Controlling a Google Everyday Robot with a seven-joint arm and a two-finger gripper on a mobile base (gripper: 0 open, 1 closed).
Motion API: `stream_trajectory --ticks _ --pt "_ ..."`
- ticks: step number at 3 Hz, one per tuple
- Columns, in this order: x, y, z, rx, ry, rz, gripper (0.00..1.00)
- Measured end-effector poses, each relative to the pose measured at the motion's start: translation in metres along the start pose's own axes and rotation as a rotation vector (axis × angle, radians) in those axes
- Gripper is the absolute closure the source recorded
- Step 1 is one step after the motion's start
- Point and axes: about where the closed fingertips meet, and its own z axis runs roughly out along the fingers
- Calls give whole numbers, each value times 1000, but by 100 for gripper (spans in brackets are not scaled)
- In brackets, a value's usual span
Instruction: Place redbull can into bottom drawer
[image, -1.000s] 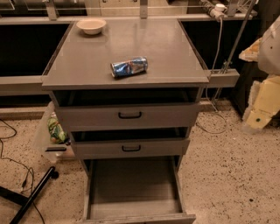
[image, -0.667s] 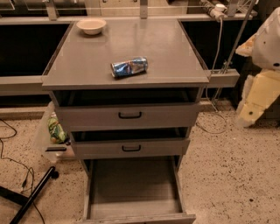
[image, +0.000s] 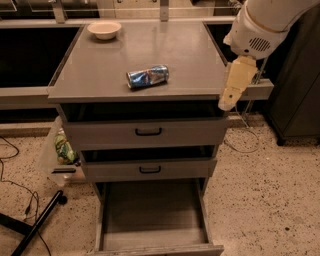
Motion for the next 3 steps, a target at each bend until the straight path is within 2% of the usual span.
stream_trajectory --ticks 1,3 --pt "0 0 0 0 0 0 0" --pt "-9 -40 38 17 -44 -9 0"
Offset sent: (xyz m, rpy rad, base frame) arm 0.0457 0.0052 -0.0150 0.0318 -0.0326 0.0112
